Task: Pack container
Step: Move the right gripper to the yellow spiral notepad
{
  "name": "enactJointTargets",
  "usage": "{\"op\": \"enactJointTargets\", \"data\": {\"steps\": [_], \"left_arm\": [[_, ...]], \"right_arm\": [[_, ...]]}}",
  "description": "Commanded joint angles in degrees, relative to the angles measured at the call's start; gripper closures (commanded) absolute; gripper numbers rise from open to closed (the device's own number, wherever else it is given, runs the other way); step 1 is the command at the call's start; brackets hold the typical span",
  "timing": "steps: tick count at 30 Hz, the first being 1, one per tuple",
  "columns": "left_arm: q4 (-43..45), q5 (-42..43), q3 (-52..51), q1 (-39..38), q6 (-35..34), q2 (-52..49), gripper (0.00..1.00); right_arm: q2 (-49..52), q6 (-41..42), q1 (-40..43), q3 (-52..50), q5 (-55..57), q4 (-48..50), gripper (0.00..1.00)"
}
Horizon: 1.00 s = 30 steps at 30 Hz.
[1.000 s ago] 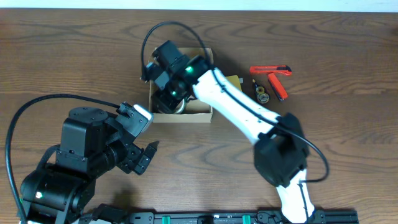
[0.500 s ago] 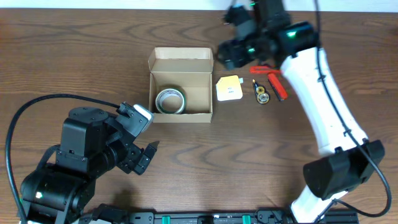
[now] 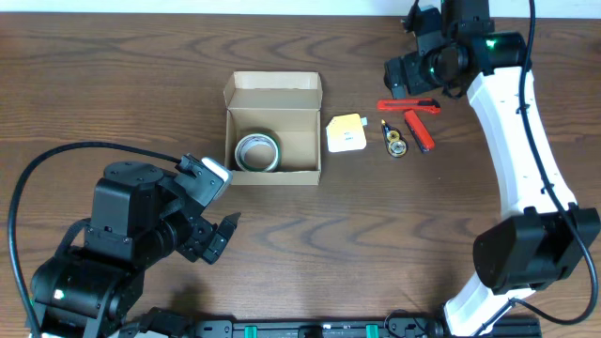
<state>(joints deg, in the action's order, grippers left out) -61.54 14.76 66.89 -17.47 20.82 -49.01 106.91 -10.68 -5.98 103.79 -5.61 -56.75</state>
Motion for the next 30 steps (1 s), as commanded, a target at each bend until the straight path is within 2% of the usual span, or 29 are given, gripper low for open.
{"op": "enactJointTargets", "data": {"steps": [1, 6, 11, 17, 24, 30], "left_arm": [[-0.2, -0.3, 0.9, -0.1, 0.4, 0.1, 0.05], [-0.2, -0.3, 0.9, -0.1, 0.4, 0.1, 0.05], [-0.2, -0.3, 0.9, -0.1, 0.4, 0.1, 0.05], [-0.2, -0.3, 0.9, -0.1, 0.4, 0.1, 0.05], [-0.2, -0.3, 0.9, -0.1, 0.4, 0.1, 0.05], [-0.2, -0.3, 0.9, -0.1, 0.4, 0.1, 0.05]], "right_arm": [[2.7, -4.3, 0.4, -4.5, 0.7, 2.4, 0.01], [4.7, -5.3, 0.4, -11.0, 0.7, 9.0, 0.01], [7.6, -7.1, 0.3, -13.2, -1.0, 11.2, 0.01], [9.6, -6.9, -0.5, -13.2, -12.2, 11.6, 0.01], [11.2, -5.6, -5.1, -13.2, -11.3, 13.2, 0.01], [13.8, -1.5, -10.0, -13.2, -3.1, 15.9, 0.01]]}}
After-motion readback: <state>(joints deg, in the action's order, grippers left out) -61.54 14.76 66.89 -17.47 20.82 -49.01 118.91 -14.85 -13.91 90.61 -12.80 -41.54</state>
